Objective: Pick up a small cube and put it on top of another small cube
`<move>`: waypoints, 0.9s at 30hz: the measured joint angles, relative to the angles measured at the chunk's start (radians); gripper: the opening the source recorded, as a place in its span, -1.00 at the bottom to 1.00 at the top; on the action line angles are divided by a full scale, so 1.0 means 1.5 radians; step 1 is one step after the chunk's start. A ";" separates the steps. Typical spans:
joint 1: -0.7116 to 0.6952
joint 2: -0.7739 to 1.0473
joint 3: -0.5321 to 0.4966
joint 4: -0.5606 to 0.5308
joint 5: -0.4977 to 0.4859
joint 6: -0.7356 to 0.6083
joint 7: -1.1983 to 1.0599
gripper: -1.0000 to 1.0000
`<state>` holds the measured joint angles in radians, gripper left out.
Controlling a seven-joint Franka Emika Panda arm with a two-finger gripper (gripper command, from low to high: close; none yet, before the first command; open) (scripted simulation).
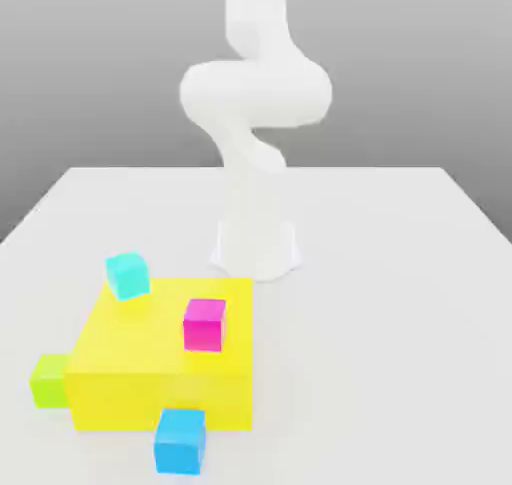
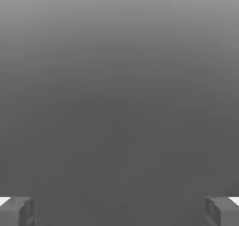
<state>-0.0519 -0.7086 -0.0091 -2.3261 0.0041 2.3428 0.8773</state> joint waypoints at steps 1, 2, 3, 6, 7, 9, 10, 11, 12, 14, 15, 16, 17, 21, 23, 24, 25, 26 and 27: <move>-0.015 0.026 -0.002 -0.008 0.001 0.012 0.022 0.00; -0.029 0.051 -0.005 -0.015 0.002 0.024 0.044 0.00; -0.043 0.076 -0.008 -0.022 0.003 0.036 0.065 0.00; -0.083 0.149 -0.017 -0.043 0.004 0.070 0.128 0.00; -0.096 0.173 -0.020 -0.050 0.005 0.082 0.149 0.00; -0.120 0.222 -0.028 -0.064 0.005 0.105 0.191 0.00; -0.132 0.246 -0.032 -0.071 0.006 0.116 0.212 0.00; -0.144 0.270 -0.037 -0.077 0.006 0.128 0.233 0.00; -0.155 0.294 -0.042 -0.084 0.007 0.139 0.254 0.00; -0.175 0.342 -0.054 -0.098 0.008 0.162 0.295 0.00; -0.185 0.366 -0.061 -0.105 0.009 0.173 0.315 0.00; -0.194 0.391 -0.067 -0.112 0.011 0.185 0.335 0.00; -0.207 0.415 -0.075 -0.119 0.014 0.196 0.355 0.00; -0.257 0.512 -0.097 -0.147 0.031 0.241 0.427 0.00; -0.268 0.561 -0.108 -0.160 0.046 0.264 0.459 0.00; -0.272 0.586 -0.111 -0.164 0.056 0.277 0.467 0.00; -0.278 0.610 -0.108 -0.163 0.066 0.293 0.466 0.00; -0.284 0.635 -0.102 -0.160 0.078 0.311 0.462 0.00; -0.292 0.659 -0.093 -0.156 0.088 0.330 0.456 0.00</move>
<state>-0.4895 0.2795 -0.1487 -2.5607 0.1360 2.8374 1.5609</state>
